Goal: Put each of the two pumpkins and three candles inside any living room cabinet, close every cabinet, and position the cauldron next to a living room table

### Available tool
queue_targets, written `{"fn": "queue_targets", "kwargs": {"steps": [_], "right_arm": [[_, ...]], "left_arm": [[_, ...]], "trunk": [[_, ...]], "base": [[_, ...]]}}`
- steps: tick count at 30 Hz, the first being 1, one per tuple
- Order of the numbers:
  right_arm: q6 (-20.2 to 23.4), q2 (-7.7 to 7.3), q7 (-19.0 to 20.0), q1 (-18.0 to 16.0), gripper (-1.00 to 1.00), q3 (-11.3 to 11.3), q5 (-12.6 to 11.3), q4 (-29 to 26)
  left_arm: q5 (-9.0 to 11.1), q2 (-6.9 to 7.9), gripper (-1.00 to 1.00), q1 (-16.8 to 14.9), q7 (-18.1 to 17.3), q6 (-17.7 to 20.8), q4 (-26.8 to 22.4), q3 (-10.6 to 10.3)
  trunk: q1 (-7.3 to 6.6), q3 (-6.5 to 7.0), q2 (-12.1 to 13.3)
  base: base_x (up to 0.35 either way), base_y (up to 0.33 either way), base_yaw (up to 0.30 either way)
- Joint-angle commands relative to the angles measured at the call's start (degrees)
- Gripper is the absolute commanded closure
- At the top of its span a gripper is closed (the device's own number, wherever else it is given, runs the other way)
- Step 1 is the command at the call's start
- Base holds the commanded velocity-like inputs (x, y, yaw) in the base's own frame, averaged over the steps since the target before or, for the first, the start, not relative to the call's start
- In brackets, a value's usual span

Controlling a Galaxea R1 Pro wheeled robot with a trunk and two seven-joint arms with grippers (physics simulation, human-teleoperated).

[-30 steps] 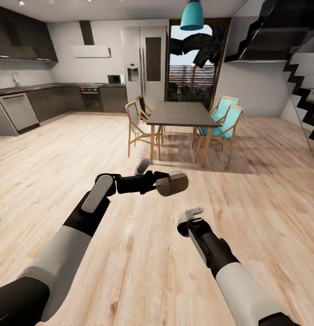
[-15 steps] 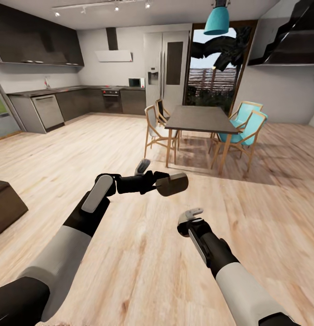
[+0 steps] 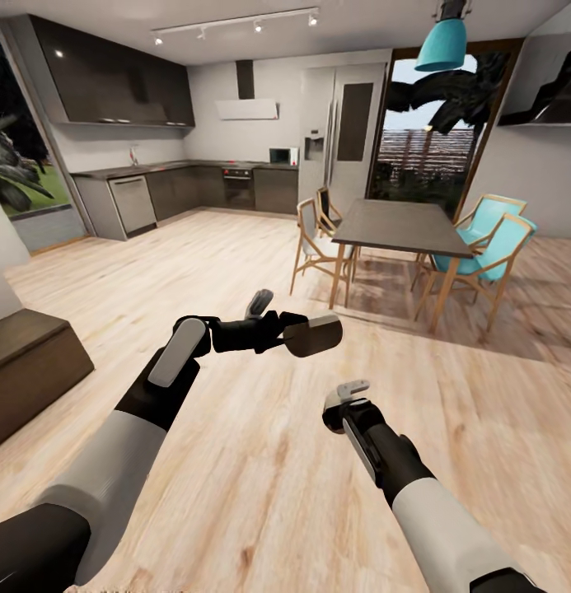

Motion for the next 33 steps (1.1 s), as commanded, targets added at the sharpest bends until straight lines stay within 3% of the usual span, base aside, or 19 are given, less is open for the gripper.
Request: {"fn": "queue_targets", "kwargs": {"steps": [1, 18, 28, 33], "right_arm": [[-0.01, 0.00, -0.01, -0.01, 1.00, 0.00, -0.01, 0.00], [-0.04, 0.09, 0.00, -0.02, 1.00, 0.06, -0.10, 0.22], [-0.09, 0.09, 0.00, 0.00, 1.00, 0.08, -0.10, 0.89], [-0.59, 0.09, 0.00, -0.02, 1.00, 0.08, -0.10, 1.33]], "left_arm": [[0.41, 0.00, 1.00, -0.01, -0.02, -0.05, 0.00, 0.01], [0.43, 0.00, 1.00, -0.01, -0.02, -0.14, 0.00, 0.01], [0.41, 0.00, 1.00, 0.00, -0.02, -0.14, 0.00, 0.01], [0.41, 0.00, 1.00, 0.00, -0.02, -0.14, 0.00, 0.01]], "trunk": [[-0.23, 0.23, 0.42], [-3.96, 4.06, 7.23], [-6.16, 6.31, 11.24], [-7.25, 7.43, 13.25]], "base": [[0.000, 0.000, 0.250], [-0.004, 0.000, 0.250], [-0.286, 0.000, 0.251], [-0.074, 0.000, 0.251]]}}
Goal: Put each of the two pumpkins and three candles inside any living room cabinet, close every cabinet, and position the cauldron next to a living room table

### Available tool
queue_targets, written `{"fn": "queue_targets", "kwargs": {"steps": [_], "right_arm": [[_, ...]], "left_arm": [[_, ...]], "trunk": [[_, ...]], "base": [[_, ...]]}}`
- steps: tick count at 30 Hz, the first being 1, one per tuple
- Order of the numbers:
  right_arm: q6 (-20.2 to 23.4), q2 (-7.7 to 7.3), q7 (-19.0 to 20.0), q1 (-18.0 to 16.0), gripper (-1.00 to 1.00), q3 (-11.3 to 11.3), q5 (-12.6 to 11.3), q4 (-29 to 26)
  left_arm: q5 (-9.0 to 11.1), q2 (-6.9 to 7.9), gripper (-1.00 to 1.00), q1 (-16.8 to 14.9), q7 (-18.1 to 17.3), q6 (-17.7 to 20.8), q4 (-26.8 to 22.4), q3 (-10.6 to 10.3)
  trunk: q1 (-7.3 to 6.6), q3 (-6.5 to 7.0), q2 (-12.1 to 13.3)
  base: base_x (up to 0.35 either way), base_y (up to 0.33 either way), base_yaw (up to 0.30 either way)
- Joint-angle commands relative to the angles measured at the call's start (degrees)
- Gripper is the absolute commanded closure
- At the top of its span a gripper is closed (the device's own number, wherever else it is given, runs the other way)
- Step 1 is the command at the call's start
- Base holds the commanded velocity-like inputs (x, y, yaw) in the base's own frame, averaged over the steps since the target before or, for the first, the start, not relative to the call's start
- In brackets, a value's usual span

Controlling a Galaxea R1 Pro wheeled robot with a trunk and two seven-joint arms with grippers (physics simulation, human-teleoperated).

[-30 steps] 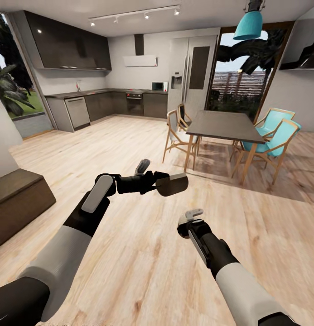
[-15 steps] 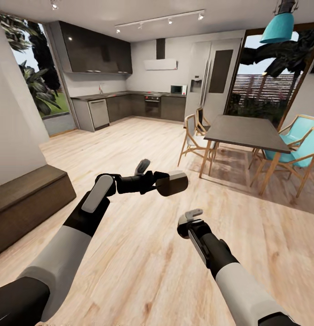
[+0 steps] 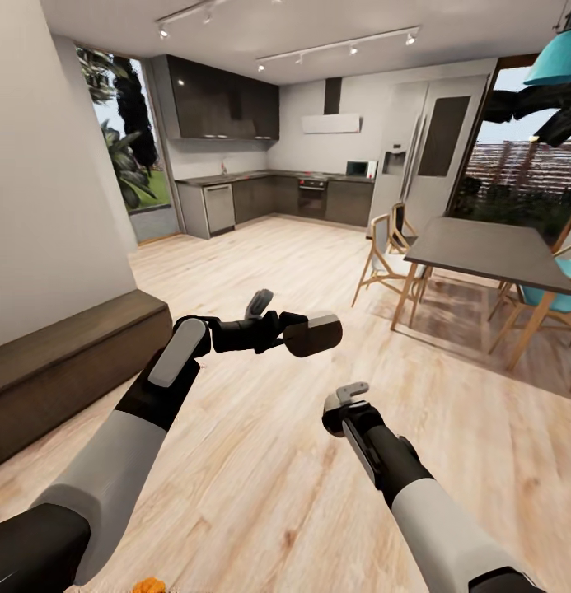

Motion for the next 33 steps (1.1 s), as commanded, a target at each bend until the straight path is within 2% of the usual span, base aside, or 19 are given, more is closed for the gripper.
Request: {"fn": "queue_targets", "kwargs": {"steps": [1, 10, 33], "right_arm": [[-0.12, 0.00, -0.02, 0.01, 1.00, 0.00, -0.01, 0.02], [-0.36, 0.00, -0.02, 0.01, 1.00, 0.00, 0.03, 0.46], [-0.40, 0.00, -0.02, 0.01, 1.00, -0.01, 0.04, 0.53]], "left_arm": [[0.38, 0.00, 1.00, -0.01, -0.02, -0.04, -0.01, 0.01], [0.49, -0.04, 1.00, -0.02, -0.06, -0.04, 2.06, 0.01], [0.38, -0.35, 1.00, -0.02, -0.04, -0.84, 2.34, 0.01]], "trunk": [[-0.23, 0.23, 0.42], [-2.20, 2.26, 4.03], [-7.25, 7.23, 13.25]], "base": [[-0.012, 0.000, 0.251], [-0.001, 0.000, 0.252], [0.000, 0.000, 0.256]]}}
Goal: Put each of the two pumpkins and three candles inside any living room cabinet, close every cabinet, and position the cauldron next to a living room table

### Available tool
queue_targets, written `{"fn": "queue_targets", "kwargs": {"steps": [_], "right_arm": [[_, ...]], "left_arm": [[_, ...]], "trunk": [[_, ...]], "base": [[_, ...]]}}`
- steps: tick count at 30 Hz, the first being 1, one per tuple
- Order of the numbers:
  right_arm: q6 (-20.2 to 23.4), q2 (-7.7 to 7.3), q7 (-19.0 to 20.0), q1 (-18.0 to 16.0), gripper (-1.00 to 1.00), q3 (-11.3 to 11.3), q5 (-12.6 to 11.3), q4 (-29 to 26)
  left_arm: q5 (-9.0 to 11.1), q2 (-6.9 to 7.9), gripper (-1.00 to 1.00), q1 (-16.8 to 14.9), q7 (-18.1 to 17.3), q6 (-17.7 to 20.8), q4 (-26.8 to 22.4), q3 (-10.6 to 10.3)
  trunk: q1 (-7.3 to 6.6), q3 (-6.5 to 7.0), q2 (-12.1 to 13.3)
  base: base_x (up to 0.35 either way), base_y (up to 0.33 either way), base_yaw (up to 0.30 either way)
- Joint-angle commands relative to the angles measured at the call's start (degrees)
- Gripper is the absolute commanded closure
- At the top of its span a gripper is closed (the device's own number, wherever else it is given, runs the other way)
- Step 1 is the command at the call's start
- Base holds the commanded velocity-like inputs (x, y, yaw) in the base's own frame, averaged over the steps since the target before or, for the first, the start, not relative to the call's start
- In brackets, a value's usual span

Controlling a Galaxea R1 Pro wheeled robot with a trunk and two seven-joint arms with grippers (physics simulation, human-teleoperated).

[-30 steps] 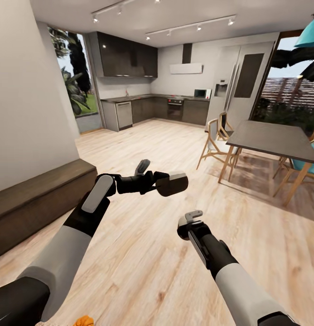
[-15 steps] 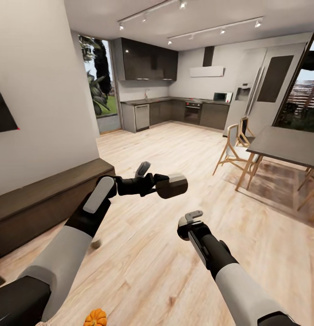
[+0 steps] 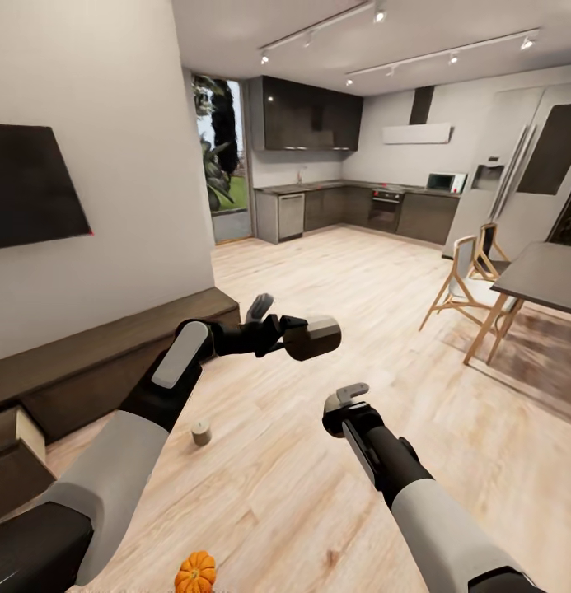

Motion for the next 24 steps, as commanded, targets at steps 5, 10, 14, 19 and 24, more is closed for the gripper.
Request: {"fn": "queue_targets", "kwargs": {"steps": [5, 10, 14, 19, 24], "right_arm": [[-0.01, 0.05, -0.02, -0.02, 1.00, -0.01, -0.02, 0.04], [-0.04, 0.05, -0.02, -0.01, 1.00, 0.00, 0.06, 0.52], [-0.79, 0.01, -0.02, -0.02, 1.00, 0.00, 0.17, 1.07], [-1.14, -0.03, -0.08, -0.03, 1.00, 0.03, 0.20, 1.11], [-0.82, -0.82, -0.04, -0.09, 1.00, -0.17, 0.31, -0.29]], "left_arm": [[0.39, 0.00, 1.00, 0.01, -0.02, -0.37, 0.01, 0.01], [0.33, 0.00, 1.00, 0.00, -0.01, -0.41, 0.01, 0.01], [0.32, 0.01, 1.00, 0.01, -0.01, -0.98, 0.06, 0.01], [0.38, 0.12, 1.00, 0.00, -0.08, -1.39, 1.45, 0.13], [0.13, 4.22, 1.00, 0.00, 0.33, -1.35, 2.08, 2.65]], "trunk": [[-1.11, 1.05, 2.02], [-2.20, 2.08, 4.03], [-3.08, 2.91, 5.63], [-4.18, 3.95, 7.63], [-5.28, 4.99, 9.64]], "base": [[0.000, 0.000, 0.275], [0.000, 0.000, 0.276], [0.000, 0.000, 0.276], [0.000, 0.000, 0.276], [0.000, 0.000, 0.278]]}}
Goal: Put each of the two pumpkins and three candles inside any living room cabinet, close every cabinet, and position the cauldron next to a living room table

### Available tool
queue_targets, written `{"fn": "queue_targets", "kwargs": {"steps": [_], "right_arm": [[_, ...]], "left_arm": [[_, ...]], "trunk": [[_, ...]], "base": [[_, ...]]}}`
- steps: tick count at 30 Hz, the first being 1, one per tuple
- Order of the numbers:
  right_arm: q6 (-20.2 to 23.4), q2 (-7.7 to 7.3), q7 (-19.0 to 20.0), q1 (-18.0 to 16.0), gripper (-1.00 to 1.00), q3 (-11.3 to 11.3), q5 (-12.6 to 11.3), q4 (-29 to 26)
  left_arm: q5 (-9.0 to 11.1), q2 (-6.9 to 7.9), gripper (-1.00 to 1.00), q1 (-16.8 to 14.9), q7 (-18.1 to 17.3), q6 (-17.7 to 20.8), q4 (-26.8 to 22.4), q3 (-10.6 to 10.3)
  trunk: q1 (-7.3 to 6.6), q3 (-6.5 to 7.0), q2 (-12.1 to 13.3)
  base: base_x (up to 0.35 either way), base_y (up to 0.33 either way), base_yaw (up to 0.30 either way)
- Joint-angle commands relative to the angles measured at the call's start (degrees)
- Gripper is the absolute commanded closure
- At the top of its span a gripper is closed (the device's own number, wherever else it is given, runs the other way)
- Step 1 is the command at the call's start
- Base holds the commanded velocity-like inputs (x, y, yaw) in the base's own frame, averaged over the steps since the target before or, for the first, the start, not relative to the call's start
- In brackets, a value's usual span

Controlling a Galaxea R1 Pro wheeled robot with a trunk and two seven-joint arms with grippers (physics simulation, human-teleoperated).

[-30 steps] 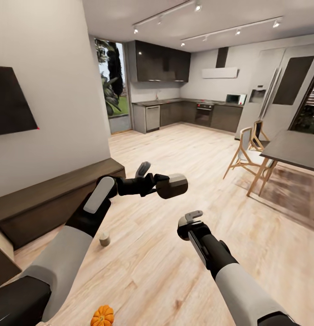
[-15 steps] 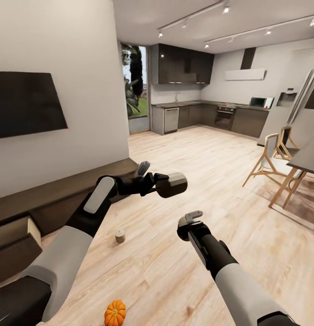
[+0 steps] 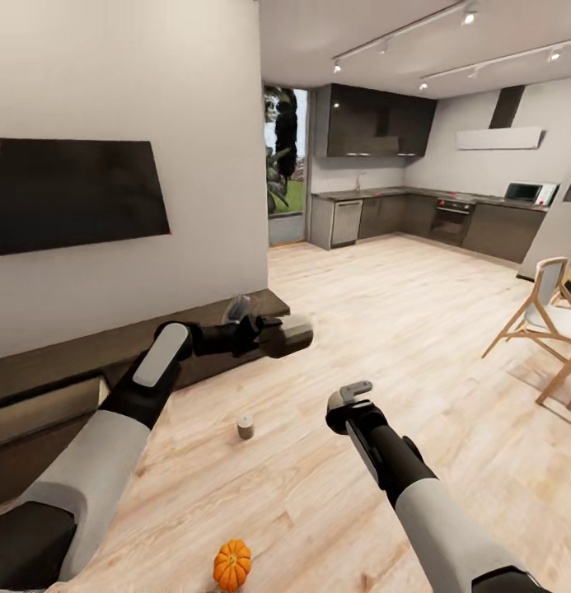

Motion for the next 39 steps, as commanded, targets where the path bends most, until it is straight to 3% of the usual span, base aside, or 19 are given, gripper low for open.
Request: {"fn": "queue_targets", "kwargs": {"steps": [1, 3, 4, 8, 9, 12, 16, 17, 18, 20, 24, 26, 30, 34, 39], "right_arm": [[0.07, -0.07, -0.05, -0.04, 1.00, -0.04, -0.08, -0.56], [0.24, -0.94, -0.05, -0.17, 1.00, -0.07, 0.16, -2.56], [0.32, -2.09, 0.04, -0.24, 1.00, -0.08, 0.58, -4.38], [0.43, -4.19, 0.22, -0.04, 1.00, -0.22, 1.05, -6.82], [0.44, -4.32, 0.24, -0.01, 1.00, -0.24, 1.07, -6.97], [0.41, -4.42, 0.30, -0.06, 1.00, -0.45, 0.98, -7.54], [0.05, -3.82, 0.56, -0.35, 1.00, 0.00, 0.76, -12.94], [-0.11, -3.62, 0.71, -0.37, 1.00, 0.01, 0.51, -14.16], [-1.00, -1.90, 1.48, -0.45, 1.00, 0.07, 0.18, -16.62], [-1.54, -0.62, 1.70, -0.52, 1.00, 0.04, 0.16, -18.48], [-1.70, 0.88, 2.13, -0.68, 1.00, 0.17, 0.02, -24.44], [-1.66, 1.67, 2.39, -0.72, 1.00, 1.58, 0.02, -25.79], [-1.66, 1.83, 2.09, -0.74, 1.00, 7.44, 0.13, -26.26], [-1.72, 2.12, 2.13, -0.66, 1.00, 8.69, 0.03, -26.24], [-1.77, 2.16, 2.25, -0.65, 1.00, 8.78, -0.02, -26.19]], "left_arm": [[0.71, 1.68, 1.00, 0.01, -0.04, -0.06, 0.99, 1.44], [0.48, 3.08, 1.00, -0.06, 0.08, -0.08, 4.66, 3.88], [0.34, 3.96, 1.00, -0.40, 0.13, -0.08, 7.14, 5.18], [0.20, 8.49, 1.00, -1.10, 0.46, 0.22, 9.28, 6.82], [0.21, 9.44, 1.00, -1.11, 0.86, 0.44, 9.49, 6.94], [0.38, 16.03, 1.00, -0.73, 2.28, 0.74, 10.97, 6.83], [0.20, 19.39, 1.00, -0.43, 2.66, 0.83, 12.58, 6.64], [0.07, 19.62, 1.00, -0.38, 2.85, 0.85, 12.70, 6.50], [-1.11, 19.94, 1.00, -0.31, 3.93, 0.87, 13.82, 6.06], [-1.76, 20.08, 1.00, -0.33, 4.31, 0.92, 14.37, 5.98], [-2.19, 20.21, 1.00, -0.41, 4.56, 1.17, 14.81, 6.31], [-2.21, 20.19, 1.00, -0.45, 4.57, 1.57, 14.68, 6.38], [-2.36, 20.88, 1.00, -0.51, 4.92, 2.12, 15.07, 6.13], [-2.24, 22.35, 1.00, -0.51, 6.28, 2.24, 15.15, 5.95], [-2.15, 22.21, 1.00, -0.51, 6.42, 2.23, 14.94, 5.93]], "trunk": [[-0.23, 0.21, 0.42], [-0.67, 0.61, 1.22], [-0.89, 0.80, 1.62], [-1.76, 1.53, 3.22], [-1.98, 1.72, 3.62], [-2.64, 2.25, 4.83], [-3.52, 2.97, 6.43], [-3.74, 3.15, 6.83], [-3.96, 3.33, 7.23], [-4.40, 3.69, 8.04], [-5.28, 4.41, 9.64], [-5.72, 4.77, 10.44], [-6.60, 5.49, 12.05], [-7.47, 6.20, 13.65], [-8.57, 7.10, 15.66]], "base": [[0.000, 0.000, 0.279], [0.000, 0.000, 0.281], [0.000, 0.000, 0.285], [0.000, 0.000, 0.287], [0.000, 0.000, 0.288], [0.000, 0.000, 0.288], [0.000, 0.000, 0.288], [0.000, 0.000, 0.288], [0.000, 0.000, 0.288], [0.000, 0.000, 0.288], [0.000, 0.000, 0.288], [0.000, 0.000, 0.288], [0.000, 0.000, 0.288], [0.000, 0.000, 0.286], [0.000, 0.000, 0.273]]}}
